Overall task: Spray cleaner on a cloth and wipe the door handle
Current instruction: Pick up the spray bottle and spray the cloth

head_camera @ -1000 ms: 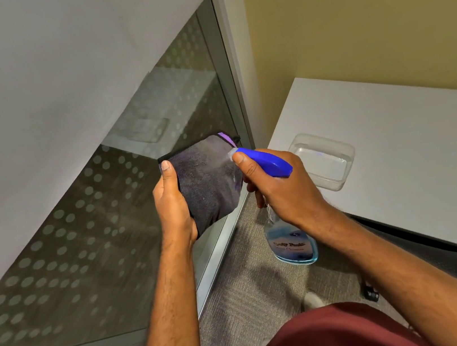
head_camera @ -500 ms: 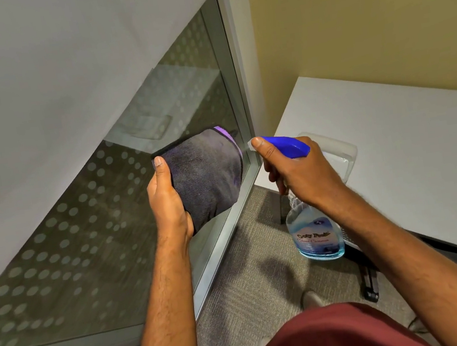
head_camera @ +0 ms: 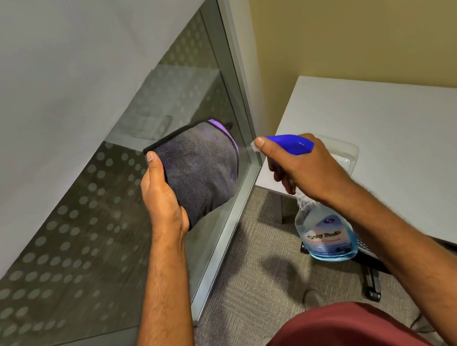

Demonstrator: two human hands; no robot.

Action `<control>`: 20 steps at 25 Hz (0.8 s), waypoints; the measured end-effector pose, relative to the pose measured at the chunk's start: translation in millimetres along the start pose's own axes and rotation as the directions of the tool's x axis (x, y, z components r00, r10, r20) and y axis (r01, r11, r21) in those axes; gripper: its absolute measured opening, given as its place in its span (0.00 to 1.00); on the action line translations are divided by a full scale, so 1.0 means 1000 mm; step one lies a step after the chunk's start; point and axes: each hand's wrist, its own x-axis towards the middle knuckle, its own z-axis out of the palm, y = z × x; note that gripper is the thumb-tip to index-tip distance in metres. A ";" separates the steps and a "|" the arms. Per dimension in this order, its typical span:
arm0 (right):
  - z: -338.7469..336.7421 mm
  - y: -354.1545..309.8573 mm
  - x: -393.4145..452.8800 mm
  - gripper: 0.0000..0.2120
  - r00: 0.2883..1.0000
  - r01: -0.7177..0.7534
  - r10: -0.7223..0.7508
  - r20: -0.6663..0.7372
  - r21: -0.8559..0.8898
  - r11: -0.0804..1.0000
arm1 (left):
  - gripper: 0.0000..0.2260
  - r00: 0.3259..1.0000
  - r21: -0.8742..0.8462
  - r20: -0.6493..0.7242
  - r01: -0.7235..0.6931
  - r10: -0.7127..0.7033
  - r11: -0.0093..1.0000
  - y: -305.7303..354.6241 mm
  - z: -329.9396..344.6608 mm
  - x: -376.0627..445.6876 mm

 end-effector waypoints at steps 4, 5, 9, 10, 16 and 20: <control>0.016 -0.015 -0.012 0.24 0.983 0.151 -0.153 0.104 0.026 0.988 | 0.18 1.000 -0.005 -0.013 0.020 -0.020 1.000 -0.003 -0.002 0.008; 0.019 -0.017 -0.013 0.25 0.980 0.156 -0.159 0.117 0.036 0.987 | 0.18 1.000 -0.002 -0.017 0.022 -0.022 1.000 -0.004 -0.003 0.010; 0.028 -0.010 -0.017 0.32 0.986 0.116 -0.103 0.131 -0.091 0.989 | 0.18 1.000 0.007 -0.012 0.023 -0.023 1.000 -0.004 -0.003 0.014; 0.029 -0.007 -0.017 0.32 0.989 0.115 -0.101 0.110 -0.130 0.985 | 0.18 1.000 0.008 -0.012 0.023 -0.023 1.000 -0.004 -0.004 0.015; 0.018 0.005 0.007 0.28 0.999 0.033 -0.035 -0.039 -0.043 0.999 | 0.18 1.000 0.026 -0.021 0.017 -0.016 1.000 -0.002 -0.011 0.016; 0.014 0.016 0.016 0.30 0.996 -0.043 0.041 -0.077 -0.028 0.999 | 0.17 1.000 0.027 -0.023 0.021 -0.021 0.999 -0.002 -0.010 0.017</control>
